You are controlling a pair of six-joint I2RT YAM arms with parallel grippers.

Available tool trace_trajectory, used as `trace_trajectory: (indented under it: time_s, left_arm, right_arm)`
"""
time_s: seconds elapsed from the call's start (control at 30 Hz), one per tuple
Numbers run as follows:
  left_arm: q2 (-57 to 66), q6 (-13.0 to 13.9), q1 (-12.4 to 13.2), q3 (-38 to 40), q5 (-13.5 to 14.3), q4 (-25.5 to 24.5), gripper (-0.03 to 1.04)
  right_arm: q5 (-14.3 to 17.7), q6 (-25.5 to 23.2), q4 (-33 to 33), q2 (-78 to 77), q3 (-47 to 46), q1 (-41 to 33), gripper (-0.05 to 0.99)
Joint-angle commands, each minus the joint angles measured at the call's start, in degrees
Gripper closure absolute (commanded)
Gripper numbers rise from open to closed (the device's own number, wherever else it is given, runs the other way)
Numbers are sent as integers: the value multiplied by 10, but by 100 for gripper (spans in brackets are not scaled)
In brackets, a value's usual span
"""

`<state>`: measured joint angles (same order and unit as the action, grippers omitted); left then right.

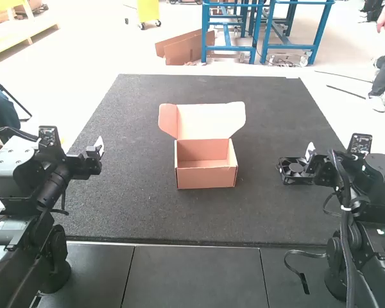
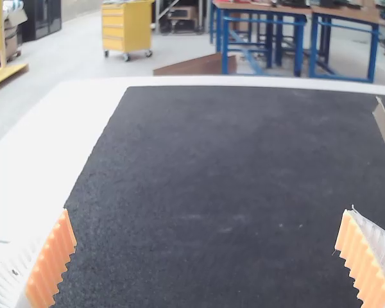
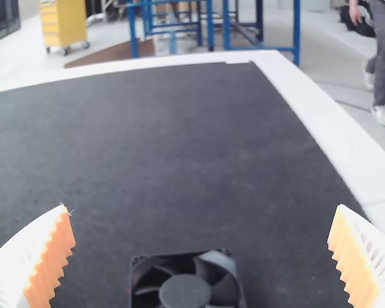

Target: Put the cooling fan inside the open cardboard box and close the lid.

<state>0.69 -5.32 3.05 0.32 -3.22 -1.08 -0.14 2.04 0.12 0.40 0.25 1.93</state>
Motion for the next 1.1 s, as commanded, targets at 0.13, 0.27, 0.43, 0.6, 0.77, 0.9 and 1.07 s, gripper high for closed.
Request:
trace_trajectory:
  time_s: [0.13, 0.27, 0.43, 0.6, 0.77, 0.9, 1.07]
  left_arm:
    - [-7, 3, 2, -4, 1, 31, 5]
    - [-7, 2, 1, -4, 2, 53, 5]
    - [-7, 1, 4, -4, 9, 116, 5]
    - [-2, 1, 0, 27, 9, 110, 5]
    - [32, 2, -1, 61, 10, 130, 5]
    - [97, 2, -1, 111, 9, 124, 5]
    - [194, 1, 0, 192, 21, 103, 5]
  right_arm:
    - [-5, -17, 23, -4, -3, -4, 2]
    - [-2, -41, 108, -5, -3, -2, 2]
    - [-6, -41, 120, -4, 26, -2, 2]
    - [-19, -42, 123, 17, 67, -2, 2]
    - [-10, -42, 128, 95, 124, -2, 2]
    - [3, -42, 103, 176, 189, -2, 2]
    - [25, -52, 33, 250, 267, -1, 2]
